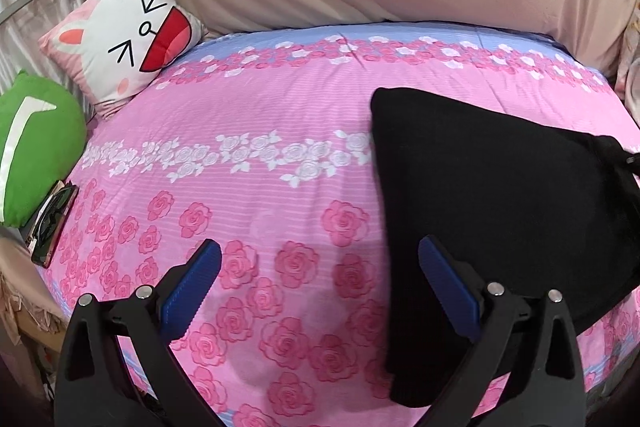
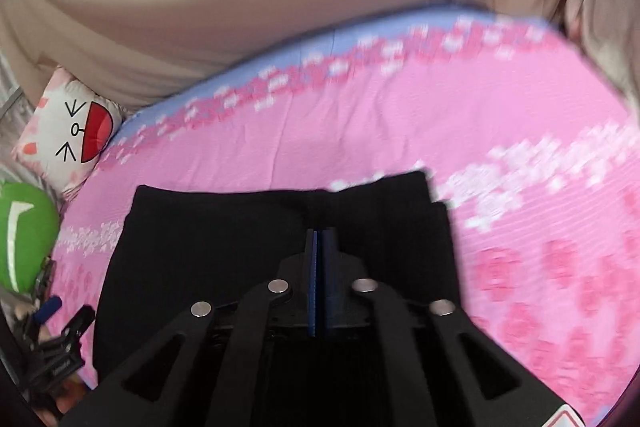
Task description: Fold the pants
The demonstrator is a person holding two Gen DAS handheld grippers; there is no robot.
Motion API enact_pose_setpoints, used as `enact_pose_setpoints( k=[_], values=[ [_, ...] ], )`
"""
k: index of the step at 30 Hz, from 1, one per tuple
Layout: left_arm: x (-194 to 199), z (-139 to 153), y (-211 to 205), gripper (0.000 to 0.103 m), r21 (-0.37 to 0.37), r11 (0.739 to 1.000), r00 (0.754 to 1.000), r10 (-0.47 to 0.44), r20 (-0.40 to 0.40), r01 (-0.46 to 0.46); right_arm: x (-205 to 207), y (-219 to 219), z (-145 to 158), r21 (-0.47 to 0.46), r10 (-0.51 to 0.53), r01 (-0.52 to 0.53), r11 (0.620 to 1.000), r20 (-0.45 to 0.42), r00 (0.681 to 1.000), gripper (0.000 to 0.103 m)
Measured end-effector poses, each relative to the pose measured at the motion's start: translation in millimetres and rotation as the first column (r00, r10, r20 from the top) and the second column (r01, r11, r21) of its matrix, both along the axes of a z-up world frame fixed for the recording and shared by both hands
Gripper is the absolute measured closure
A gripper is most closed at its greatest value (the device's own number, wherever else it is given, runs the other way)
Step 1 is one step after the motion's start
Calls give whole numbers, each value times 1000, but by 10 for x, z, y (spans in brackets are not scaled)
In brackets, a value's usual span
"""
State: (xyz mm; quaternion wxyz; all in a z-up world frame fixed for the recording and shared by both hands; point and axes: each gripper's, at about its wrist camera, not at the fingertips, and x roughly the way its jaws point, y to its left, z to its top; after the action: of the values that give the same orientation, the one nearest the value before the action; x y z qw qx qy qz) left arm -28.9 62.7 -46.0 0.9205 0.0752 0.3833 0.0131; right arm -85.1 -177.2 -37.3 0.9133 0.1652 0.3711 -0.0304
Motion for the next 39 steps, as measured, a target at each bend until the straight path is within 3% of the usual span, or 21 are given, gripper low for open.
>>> enact_pose_setpoints(
  k=[3, 6, 9, 11, 20, 23, 24, 27, 28, 30, 33, 36, 39],
  values=[
    [-9, -1, -79, 6, 5, 1000, 1000, -6, -4, 6, -220, -116, 67, -10, -34, 35, 999, 28, 999, 92],
    [-26, 0, -158, 6, 15, 1000, 1000, -17, -5, 17, -492, -276, 24, 21, -63, 63, 998, 21, 998, 79],
    [-47, -11, -233, 6, 21, 999, 999, -31, -8, 32, -680, -357, -65, 35, -68, 68, 997, 1, 998, 77],
    [-64, -19, -288, 6, 25, 999, 999, -40, -10, 41, -768, -344, -119, 46, -57, 58, 997, -9, 998, 76],
    [-135, -93, -419, 5, 37, 997, 998, -63, -14, 63, -970, -189, -191, 63, 0, -1, 998, 16, 1000, 53],
    [-96, -190, -377, 5, 27, 997, 997, -65, -32, 66, -946, -178, -268, 38, -12, 12, 999, 13, 1000, 60],
    [-89, -201, -351, 5, 14, 997, 997, -70, -33, 71, -938, -171, -284, 39, -12, 11, 999, 11, 1000, 77],
    [-85, -166, -300, 5, -1, 997, 997, -73, -33, 73, -964, -211, -258, 71, -8, 5, 997, 32, 999, 83],
    [-96, -142, -291, 5, 15, 998, 998, -64, -22, 64, -989, -209, -222, 79, -3, -1, 997, 44, 999, 94],
    [-120, -113, -277, 5, 36, 998, 998, -60, -10, 60, -1107, -219, -55, 143, 23, -38, 989, 101, 995, 94],
    [-149, -130, -264, 5, 47, 997, 998, -66, -14, 66, -1223, -163, 70, 95, 45, -57, 994, 121, 992, 94],
    [-149, -190, -257, 5, 45, 997, 998, -66, -23, 67, -1081, -226, -328, 45, 29, -28, 999, -10, 1000, 87],
    [-162, -195, -282, 5, 63, 996, 998, -57, -16, 58, -1157, -324, -375, 128, 18, -20, 992, 21, 1000, 79]
  ],
)
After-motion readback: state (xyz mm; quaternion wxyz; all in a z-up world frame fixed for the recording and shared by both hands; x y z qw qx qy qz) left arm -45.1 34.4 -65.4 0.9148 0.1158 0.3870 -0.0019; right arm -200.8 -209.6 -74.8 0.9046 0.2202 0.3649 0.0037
